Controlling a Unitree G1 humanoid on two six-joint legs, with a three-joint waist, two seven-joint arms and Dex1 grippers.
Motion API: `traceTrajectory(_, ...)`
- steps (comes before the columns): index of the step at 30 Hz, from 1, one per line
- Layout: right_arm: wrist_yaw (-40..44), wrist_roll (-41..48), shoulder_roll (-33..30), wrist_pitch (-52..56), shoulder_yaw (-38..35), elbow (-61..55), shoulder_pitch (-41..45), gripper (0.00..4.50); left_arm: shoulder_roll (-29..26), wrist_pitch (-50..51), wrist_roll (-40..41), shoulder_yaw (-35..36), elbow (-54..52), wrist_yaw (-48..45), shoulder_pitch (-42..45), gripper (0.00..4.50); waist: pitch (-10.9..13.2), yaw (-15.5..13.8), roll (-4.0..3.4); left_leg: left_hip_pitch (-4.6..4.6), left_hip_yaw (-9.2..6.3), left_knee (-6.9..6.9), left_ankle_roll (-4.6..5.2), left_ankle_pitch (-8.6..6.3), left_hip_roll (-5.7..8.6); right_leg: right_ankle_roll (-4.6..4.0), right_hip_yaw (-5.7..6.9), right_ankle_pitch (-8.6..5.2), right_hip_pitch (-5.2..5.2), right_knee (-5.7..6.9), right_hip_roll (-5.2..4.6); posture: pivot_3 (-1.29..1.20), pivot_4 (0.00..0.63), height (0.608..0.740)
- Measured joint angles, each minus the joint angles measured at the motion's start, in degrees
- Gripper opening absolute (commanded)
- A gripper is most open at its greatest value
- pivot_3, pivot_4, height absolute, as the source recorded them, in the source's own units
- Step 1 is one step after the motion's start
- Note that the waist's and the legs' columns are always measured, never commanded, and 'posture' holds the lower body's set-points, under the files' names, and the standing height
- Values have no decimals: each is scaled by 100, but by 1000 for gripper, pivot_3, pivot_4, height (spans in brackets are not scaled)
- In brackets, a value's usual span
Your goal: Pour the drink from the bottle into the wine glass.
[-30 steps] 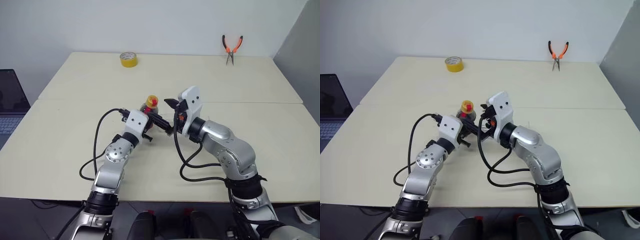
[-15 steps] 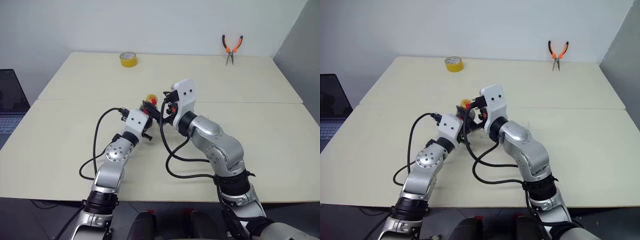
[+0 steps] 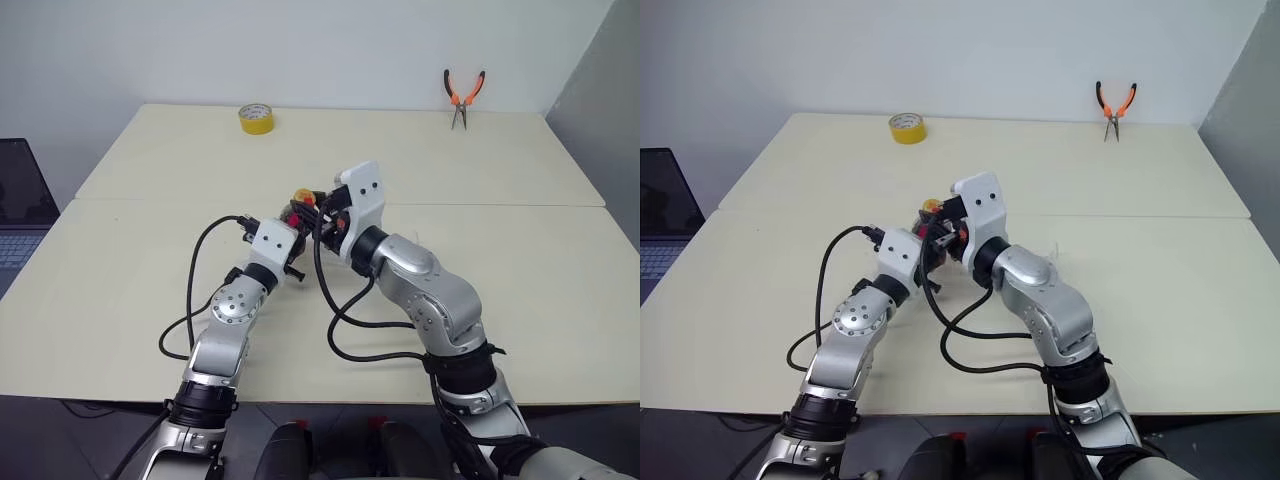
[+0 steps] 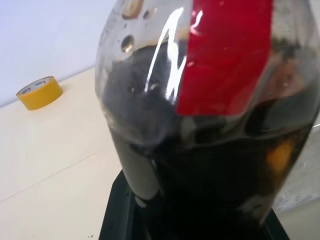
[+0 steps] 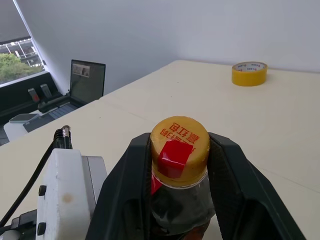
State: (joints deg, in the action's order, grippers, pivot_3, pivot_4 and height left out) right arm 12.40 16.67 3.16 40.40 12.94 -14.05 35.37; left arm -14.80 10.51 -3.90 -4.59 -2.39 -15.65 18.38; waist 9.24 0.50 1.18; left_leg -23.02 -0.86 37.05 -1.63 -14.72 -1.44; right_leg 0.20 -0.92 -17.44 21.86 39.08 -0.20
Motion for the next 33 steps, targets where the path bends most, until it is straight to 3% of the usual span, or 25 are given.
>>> traceTrajectory(4, 366, 43, -212, -286, -35, 181, 3, 1252, 0, -4, -3, -11, 0, 0, -1, 743, 0, 0, 0, 1, 0, 0, 0, 0, 0, 0, 1, 0, 0, 0, 0, 0, 150, 740)
traceTrajectory(11, 2115, 287, -917, -1536, -80, 1577, 476, 1252, -29, 21, -19, -24, -6, -7, -94, 740, 1, 10, -1, 2, 3, -1, 1, 0, 0, 0, 0, 0, 1, -1, 3, 0, 150, 740)
traceTrajectory(19, 3004, 374, -1066, -2001, -111, 2624, 1049, 1252, -72, 67, -19, 19, -6, 24, -101, 739, 1, 30, -1, -1, 3, -1, 1, 0, -1, -1, -1, 1, 1, -2, 0, 0, 150, 740)
traceTrajectory(28, 2505, 245, -1060, -1940, -261, 2320, 723, 4423, -62, 66, -13, 18, -10, 19, -136, 738, 1, 4, -1, -1, 2, -2, 0, 0, -2, -3, -1, 2, 3, 1, -1, 0, 150, 740)
traceTrajectory(33, 2022, 367, -992, -1617, -504, 1350, 80, 4500, -26, 61, 16, 32, -42, 31, -133, 738, 1, -15, -1, -7, 2, -1, 0, 0, -2, -2, -1, 2, 5, -2, -1, 0, 150, 740)
